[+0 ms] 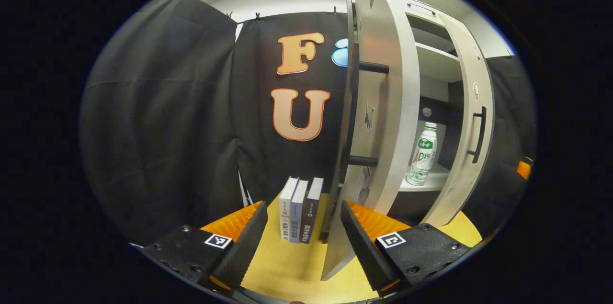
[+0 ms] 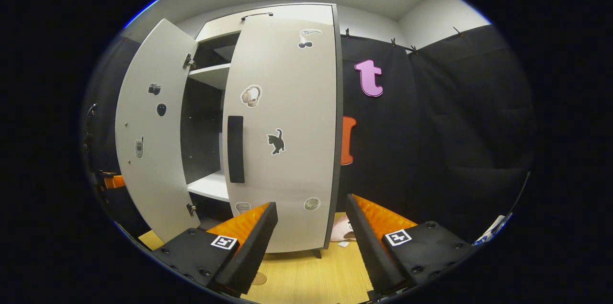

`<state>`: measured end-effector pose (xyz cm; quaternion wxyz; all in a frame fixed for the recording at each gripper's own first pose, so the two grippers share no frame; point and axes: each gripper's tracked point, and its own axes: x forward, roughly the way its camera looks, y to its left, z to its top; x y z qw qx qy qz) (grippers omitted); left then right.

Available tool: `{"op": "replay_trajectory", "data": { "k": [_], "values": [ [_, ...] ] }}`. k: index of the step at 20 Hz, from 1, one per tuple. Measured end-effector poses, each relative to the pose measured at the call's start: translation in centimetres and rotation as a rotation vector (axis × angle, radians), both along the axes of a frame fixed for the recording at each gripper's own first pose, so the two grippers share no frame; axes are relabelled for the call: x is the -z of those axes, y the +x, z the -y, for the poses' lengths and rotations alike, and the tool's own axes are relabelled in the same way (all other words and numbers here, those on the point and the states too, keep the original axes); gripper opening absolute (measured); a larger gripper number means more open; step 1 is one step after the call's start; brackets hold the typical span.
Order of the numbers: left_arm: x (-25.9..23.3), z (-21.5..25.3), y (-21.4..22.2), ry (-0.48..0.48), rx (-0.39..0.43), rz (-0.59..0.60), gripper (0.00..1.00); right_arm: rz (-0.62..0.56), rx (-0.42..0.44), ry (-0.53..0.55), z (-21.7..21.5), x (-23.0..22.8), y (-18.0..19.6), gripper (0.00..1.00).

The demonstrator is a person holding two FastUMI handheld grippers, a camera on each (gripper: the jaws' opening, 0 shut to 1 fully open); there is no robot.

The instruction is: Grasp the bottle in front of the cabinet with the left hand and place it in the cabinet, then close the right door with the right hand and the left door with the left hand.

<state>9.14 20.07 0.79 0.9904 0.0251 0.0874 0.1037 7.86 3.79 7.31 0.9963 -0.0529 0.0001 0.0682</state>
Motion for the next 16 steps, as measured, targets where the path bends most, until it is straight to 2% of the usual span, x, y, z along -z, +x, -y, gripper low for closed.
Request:
{"op": "replay_trajectory", "data": {
  "k": [7,16],
  "values": [
    [0.7,3.6,0.4,-0.03,0.085,-0.011,0.95,0.015,0.042,0.002,1.1,-0.5,-1.5,0.96],
    [2.2,10.1,3.5,-0.115,0.235,-0.02,0.95,0.04,0.136,0.015,5.5,-1.1,-3.5,0.96]
  ]
}}
